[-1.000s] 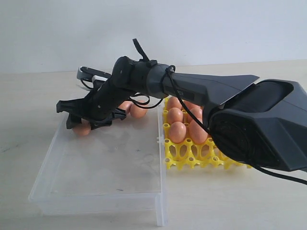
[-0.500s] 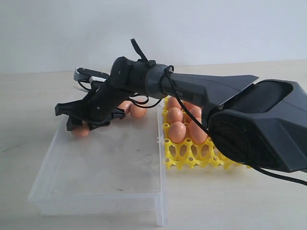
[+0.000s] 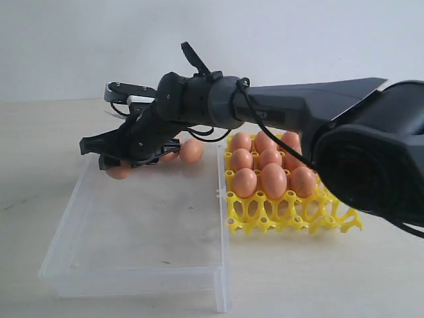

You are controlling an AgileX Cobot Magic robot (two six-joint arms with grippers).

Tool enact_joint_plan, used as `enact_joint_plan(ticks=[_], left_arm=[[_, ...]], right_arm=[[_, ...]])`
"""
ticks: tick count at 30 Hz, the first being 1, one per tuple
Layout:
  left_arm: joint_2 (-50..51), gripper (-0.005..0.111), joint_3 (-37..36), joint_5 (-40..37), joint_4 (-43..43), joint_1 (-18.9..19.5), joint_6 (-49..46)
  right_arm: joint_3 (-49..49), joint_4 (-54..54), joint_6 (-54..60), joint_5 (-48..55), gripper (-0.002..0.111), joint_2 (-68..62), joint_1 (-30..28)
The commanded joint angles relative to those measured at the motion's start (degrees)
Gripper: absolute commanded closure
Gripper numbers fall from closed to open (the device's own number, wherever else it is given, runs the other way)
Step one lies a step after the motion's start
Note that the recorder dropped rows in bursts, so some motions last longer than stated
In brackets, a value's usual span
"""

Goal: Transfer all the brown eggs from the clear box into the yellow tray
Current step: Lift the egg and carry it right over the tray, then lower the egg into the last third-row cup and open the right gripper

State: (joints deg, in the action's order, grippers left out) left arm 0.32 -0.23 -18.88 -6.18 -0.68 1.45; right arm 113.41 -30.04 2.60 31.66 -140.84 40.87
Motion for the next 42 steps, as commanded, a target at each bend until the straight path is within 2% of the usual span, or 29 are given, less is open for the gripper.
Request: enact_joint_plan(ticks=[1,7,13,19,23,29,33,39,42], left_arm=[[-0.32,0.107,0.23,0.79,0.16,0.07,0.25],[-0.32,0.107,0.23,0.79,0.16,0.07,0.25],[-0.32,0.107,0.23,0.79,0.16,0.07,0.25],[-0.32,0.107,0.23,0.79,0.16,0.07,0.25],[-0.32,0.107,0.23,0.79,0.16,0.07,0.25],[-0.32,0.107,0.23,0.79,0.16,0.07,0.25],[-0.32,0.107,0.23,0.79,0.16,0.07,0.25],[-0.32,0.107,0.23,0.79,0.16,0.07,0.25],[-0.32,0.107,0.23,0.79,0.16,0.07,0.25]], right_arm=[[-11.49,0.46,0.94,-13.18,0.108,7.0,0.46],[-28.89,1.2,0.75,-31.66,0.108,17.93,0.6],[-44.73,5.22,1.52,-42.42,0.108,30.57,1.1],[-62.55,1.06,9.42,-56.93,0.108,41.73,0.43],[-71.41,-4.7,14.26,-56.77,0.108,47.2,-2.91],[-79.14,-4.95,14.7,-49.41,0.108,53.75,-11.8],[-80.42,-4.31,15.38,-42.59,0.108,54.93,-18.76],[-80.42,-2.63,15.04,-42.31,0.108,54.2,-23.91],[-80.31,-2.36,14.77,-43.62,0.108,51.86,-24.66]])
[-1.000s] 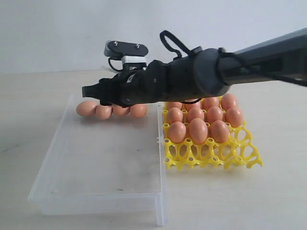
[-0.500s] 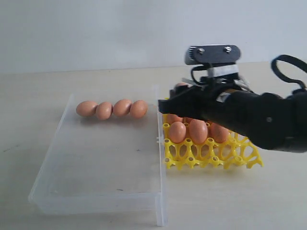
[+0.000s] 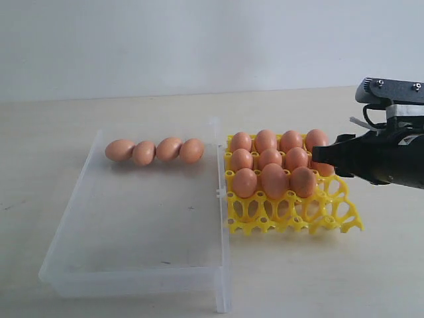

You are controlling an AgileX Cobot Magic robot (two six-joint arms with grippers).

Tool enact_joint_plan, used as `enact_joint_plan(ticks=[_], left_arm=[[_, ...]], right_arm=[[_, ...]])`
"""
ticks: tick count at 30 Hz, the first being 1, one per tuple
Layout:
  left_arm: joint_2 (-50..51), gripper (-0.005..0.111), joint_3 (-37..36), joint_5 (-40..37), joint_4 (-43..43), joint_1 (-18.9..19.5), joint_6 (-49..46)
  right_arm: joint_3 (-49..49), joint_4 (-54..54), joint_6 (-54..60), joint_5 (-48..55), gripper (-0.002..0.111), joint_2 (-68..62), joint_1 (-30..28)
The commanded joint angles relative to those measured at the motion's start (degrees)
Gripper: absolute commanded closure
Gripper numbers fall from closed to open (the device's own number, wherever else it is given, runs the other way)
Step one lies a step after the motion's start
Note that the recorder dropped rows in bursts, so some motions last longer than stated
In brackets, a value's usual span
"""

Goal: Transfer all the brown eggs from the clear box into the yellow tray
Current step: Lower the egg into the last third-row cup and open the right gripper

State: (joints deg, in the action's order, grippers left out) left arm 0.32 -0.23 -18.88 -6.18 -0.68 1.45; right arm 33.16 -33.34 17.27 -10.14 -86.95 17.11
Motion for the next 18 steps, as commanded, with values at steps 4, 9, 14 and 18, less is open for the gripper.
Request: enact_joint_plan(ticks=[4,9,14,18], left_arm=[[-0.32,0.107,0.23,0.79,0.16,0.07,0.25],[-0.32,0.107,0.23,0.79,0.16,0.07,0.25],[-0.32,0.107,0.23,0.79,0.16,0.07,0.25],[-0.32,0.107,0.23,0.79,0.16,0.07,0.25]], right_arm=[[-0.06,5.85,-7.39,-4.78,0.108,-6.39,-0.9],[0.82,8.56,-9.96,-7.7,0.108,-8.75,-0.9],[2.62,8.96,-9.96,-6.3,0.108,-9.64,-0.79],[2.62,9.13,-9.96,-6.3,0.108,-10.83,-0.79]])
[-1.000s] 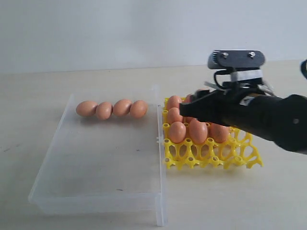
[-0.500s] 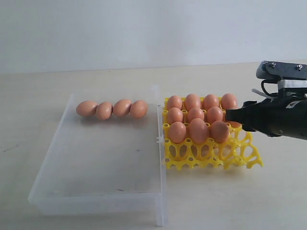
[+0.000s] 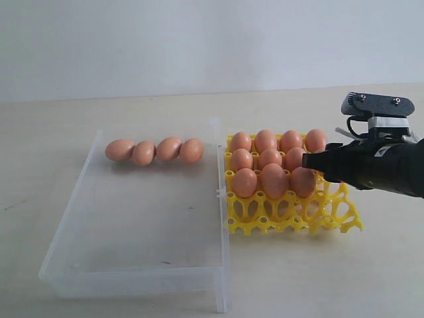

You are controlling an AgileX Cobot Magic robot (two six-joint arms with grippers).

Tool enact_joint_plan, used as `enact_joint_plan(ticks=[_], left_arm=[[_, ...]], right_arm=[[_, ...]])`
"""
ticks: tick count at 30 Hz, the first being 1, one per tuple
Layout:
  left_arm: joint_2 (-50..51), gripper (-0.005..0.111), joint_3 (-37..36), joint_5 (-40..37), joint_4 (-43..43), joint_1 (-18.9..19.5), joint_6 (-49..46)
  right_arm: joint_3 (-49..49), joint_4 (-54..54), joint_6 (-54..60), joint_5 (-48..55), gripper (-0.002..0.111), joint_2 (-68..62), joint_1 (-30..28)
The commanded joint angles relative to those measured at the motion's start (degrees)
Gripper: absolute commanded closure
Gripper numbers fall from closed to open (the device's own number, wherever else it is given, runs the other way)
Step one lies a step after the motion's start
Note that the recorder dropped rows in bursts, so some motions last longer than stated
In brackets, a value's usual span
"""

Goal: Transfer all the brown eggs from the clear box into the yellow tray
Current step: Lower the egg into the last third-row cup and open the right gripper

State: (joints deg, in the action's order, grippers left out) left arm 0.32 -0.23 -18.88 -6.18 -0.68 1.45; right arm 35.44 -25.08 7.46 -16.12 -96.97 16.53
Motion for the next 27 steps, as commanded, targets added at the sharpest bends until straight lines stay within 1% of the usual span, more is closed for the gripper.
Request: enact_joint_plan(ticks=[1,23,25,27], left_arm=[[-0.32,0.107,0.23,0.79,0.16,0.07,0.25],[-0.32,0.107,0.23,0.79,0.16,0.07,0.25],[-0.32,0.107,0.23,0.79,0.16,0.07,0.25],[-0.32,0.107,0.23,0.79,0.16,0.07,0.25]], right_arm=[[0.34,1.14,-0.27,-0.32,0.108,-1.08,-0.22],[0.34,3.2,-3.18,-2.89,0.108,-2.99,-0.22],[0.34,3.2,-4.27,-3.03,0.103,-2.99,-0.22],[0.34,3.2,-4.56,-3.18,0.093,-2.99,-0.22]])
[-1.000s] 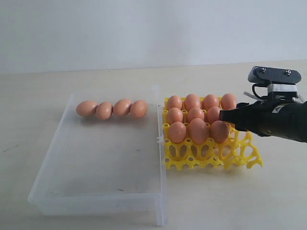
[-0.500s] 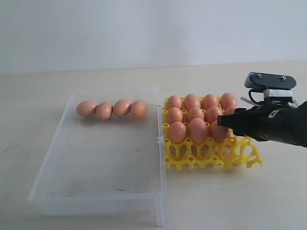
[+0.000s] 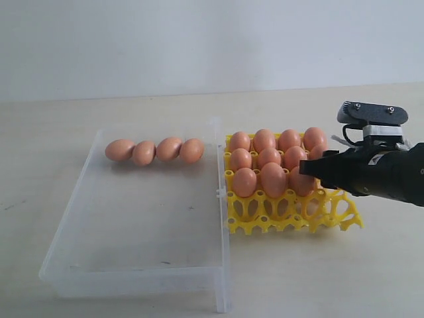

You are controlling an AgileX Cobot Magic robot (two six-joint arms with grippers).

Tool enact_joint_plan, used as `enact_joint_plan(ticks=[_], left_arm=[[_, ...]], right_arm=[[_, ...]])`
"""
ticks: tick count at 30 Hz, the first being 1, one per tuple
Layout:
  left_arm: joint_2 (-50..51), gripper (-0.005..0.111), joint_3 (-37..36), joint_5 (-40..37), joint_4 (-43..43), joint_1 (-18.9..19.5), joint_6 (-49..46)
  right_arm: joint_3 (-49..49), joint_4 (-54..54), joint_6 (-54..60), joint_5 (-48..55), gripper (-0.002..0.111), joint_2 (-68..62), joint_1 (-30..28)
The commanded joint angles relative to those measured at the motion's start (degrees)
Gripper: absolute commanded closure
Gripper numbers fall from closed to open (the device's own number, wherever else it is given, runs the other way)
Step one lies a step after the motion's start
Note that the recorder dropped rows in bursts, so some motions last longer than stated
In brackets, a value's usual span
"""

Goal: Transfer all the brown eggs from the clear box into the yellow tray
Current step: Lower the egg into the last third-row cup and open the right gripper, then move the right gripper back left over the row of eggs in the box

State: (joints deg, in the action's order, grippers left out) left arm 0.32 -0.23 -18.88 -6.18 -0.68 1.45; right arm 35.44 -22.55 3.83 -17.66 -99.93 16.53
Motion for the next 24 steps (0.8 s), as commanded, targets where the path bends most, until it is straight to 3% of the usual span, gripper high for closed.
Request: enact_joint_plan(ticks=[1,6,9,24], left_arm=[[-0.32,0.107,0.23,0.79,0.16,0.07,0.25],[-0.32,0.107,0.23,0.79,0.16,0.07,0.25],[-0.32,0.107,0.23,0.79,0.16,0.07,0.25],[-0.32,0.107,0.23,0.79,0.16,0.07,0.25]], right_arm=[[0.34,0.67,-0.93,-1.79,0.088,-0.02,-0.22],[0.34,0.67,-1.97,-2.18,0.059,-0.02,-0.22],[0.34,0.67,-1.97,-2.18,0.048,-0.02,-0.22],[0.47,0.67,-2.59,-2.28,0.047,4.43,-0.22]])
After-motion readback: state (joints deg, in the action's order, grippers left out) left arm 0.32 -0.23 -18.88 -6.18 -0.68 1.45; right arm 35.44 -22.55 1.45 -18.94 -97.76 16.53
